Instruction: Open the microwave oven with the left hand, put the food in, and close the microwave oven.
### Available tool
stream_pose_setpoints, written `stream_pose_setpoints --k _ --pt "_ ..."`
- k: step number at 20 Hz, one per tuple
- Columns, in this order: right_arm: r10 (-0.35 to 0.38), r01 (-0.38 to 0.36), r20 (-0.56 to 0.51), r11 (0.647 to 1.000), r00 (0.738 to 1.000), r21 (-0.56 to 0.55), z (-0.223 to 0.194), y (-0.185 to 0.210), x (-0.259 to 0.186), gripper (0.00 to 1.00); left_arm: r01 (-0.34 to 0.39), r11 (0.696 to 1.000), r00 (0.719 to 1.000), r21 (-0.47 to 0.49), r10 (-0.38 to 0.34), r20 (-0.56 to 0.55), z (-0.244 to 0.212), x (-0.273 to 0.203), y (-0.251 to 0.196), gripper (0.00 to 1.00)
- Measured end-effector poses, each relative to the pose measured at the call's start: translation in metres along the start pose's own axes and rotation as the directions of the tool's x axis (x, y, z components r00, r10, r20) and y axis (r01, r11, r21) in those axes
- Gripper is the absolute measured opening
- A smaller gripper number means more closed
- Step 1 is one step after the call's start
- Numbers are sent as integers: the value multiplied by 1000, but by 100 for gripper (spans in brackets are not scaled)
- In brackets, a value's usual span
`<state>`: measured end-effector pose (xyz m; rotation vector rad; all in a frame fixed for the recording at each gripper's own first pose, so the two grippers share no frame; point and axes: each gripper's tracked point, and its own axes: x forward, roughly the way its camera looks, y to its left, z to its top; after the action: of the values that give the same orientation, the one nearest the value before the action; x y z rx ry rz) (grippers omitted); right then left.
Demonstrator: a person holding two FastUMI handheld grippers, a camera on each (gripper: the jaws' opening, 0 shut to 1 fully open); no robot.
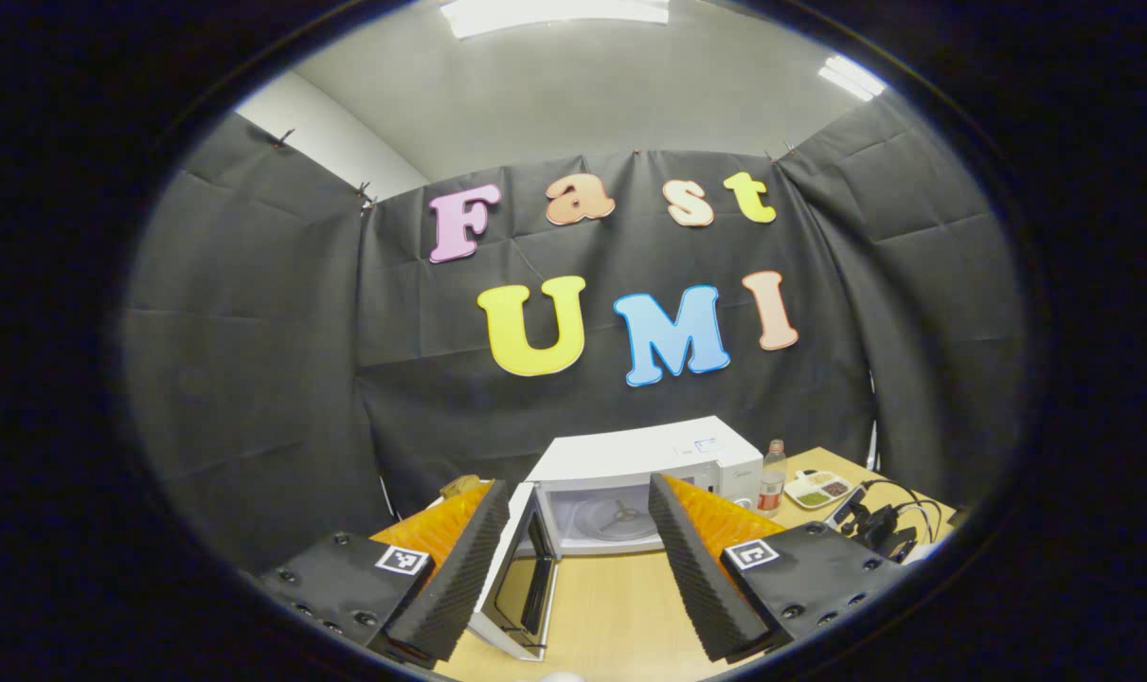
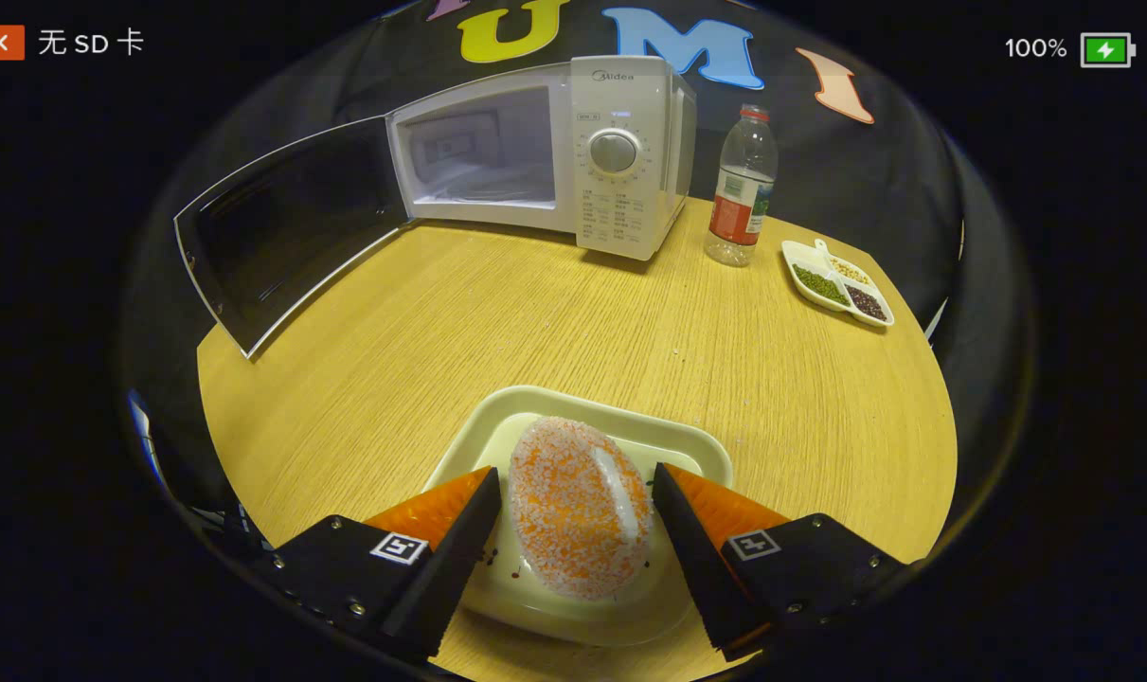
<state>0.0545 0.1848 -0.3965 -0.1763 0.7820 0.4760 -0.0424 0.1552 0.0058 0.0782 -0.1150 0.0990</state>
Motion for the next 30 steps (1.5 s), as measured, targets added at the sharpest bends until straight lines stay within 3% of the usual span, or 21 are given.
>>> stream_pose_setpoints --k 1,2,4,5,6,10,14,19,20,22,26,30 --pt "9 -9 6 1000 1000 -5 1 1 1 99 -2 1000 1000 0 2 -5 -1 1 1 100" --pt "16 -16 1 1000 1000 -3 0 2 1 86 -1 1000 1000 0 1 -10 -3 2 1 100" --pt "26 -26 -13 999 1000 -19 0 1 2 75 1 1000 1000 8 -1 -12 -4 2 1 98" --pt "25 -26 -24 999 999 -28 -1 1 1 75 1 1000 1000 13 -1 -14 -4 3 1 98" --pt "41 -43 -44 999 998 -32 -2 2 -1 67 0 1000 1000 15 1 -14 -4 4 2 98" --pt "73 -73 8 997 997 29 29 13 -14 67 2 1000 1000 6 -2 -17 -6 7 7 98" --pt "136 -148 102 981 986 126 89 48 -20 67 -4 1000 1000 11 4 -28 -16 8 18 98" --pt "161 -204 211 958 964 202 171 110 11 67 0 1000 999 16 1 -47 -34 20 38 95" --pt "158 -213 236 951 959 225 188 121 20 67 4 1000 999 11 -3 -50 -36 22 42 100" --pt "154 -232 282 935 947 269 221 143 42 67 0 1000 998 12 0 -56 -44 30 52 100" --pt "72 -212 371 911 926 354 285 165 89 67 -8 1000 997 10 9 -71 -62 44 75 97" --pt "-107 -136 434 859 894 493 341 152 132 67 -21 1000 997 5 22 -76 -81 58 92 98"
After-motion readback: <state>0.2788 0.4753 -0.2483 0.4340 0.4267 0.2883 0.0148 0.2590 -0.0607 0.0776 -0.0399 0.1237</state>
